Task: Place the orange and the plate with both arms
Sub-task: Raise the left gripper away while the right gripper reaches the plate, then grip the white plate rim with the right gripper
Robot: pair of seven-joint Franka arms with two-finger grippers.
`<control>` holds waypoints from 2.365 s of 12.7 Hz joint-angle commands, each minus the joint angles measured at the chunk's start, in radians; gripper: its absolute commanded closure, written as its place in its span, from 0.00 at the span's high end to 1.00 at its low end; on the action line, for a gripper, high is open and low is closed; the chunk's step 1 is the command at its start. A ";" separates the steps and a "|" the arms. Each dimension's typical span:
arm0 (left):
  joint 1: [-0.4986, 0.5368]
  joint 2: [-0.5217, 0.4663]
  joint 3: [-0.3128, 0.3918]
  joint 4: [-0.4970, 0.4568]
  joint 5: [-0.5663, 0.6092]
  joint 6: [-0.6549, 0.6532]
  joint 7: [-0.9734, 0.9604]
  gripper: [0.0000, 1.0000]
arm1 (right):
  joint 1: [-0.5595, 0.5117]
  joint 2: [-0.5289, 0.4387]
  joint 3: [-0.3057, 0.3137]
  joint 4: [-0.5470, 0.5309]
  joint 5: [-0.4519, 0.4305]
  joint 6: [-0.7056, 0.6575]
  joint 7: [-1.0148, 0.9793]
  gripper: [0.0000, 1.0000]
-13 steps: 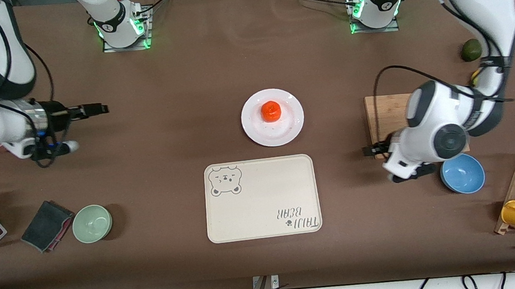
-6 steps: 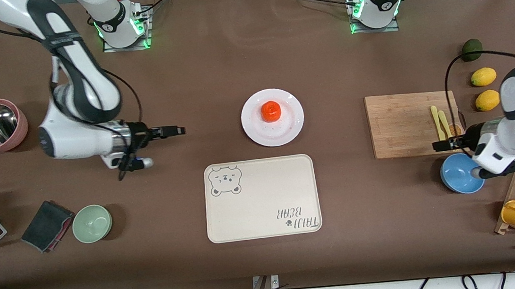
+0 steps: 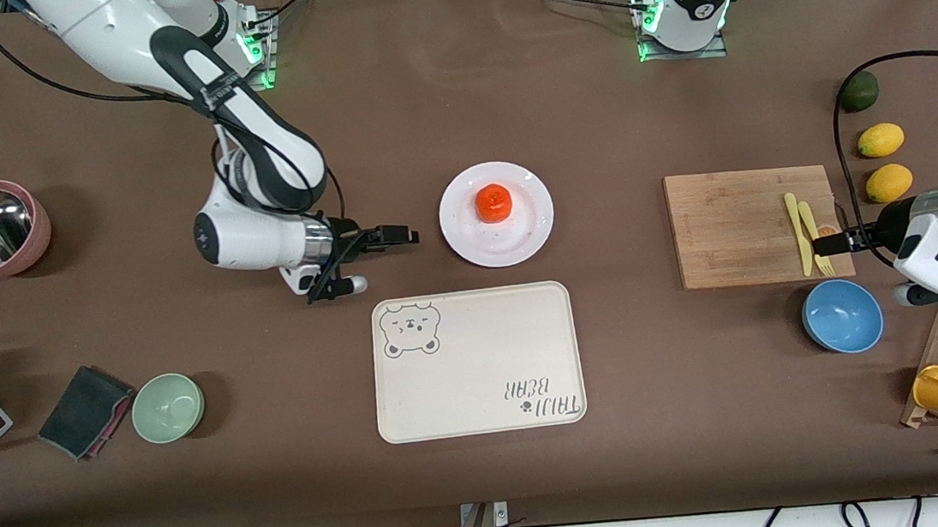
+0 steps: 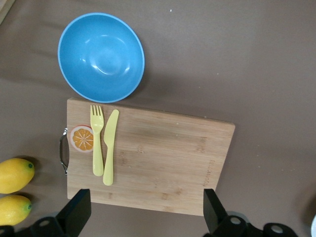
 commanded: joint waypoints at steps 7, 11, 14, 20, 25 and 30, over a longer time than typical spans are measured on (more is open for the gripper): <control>-0.401 -0.312 0.435 -0.077 -0.133 -0.144 0.262 1.00 | 0.049 0.179 0.137 0.038 0.093 0.333 -0.070 1.00; -0.426 -0.349 0.438 -0.023 -0.144 -0.179 0.268 1.00 | 0.047 0.188 0.151 0.036 0.093 0.330 -0.085 0.99; -0.430 -0.360 0.440 -0.040 -0.147 -0.165 0.263 1.00 | 0.026 0.207 0.156 0.047 0.094 0.298 -0.157 0.99; -0.427 -0.401 0.440 -0.065 -0.164 -0.165 0.248 1.00 | 0.006 0.223 0.157 0.102 0.139 0.188 -0.220 0.99; -0.426 -0.426 0.440 -0.075 -0.165 -0.165 0.227 1.00 | -0.014 0.265 0.159 0.103 0.166 0.176 -0.333 0.96; -0.414 -0.429 0.432 -0.071 -0.177 -0.159 0.227 1.00 | -0.014 0.265 0.159 0.100 0.180 0.154 -0.398 0.50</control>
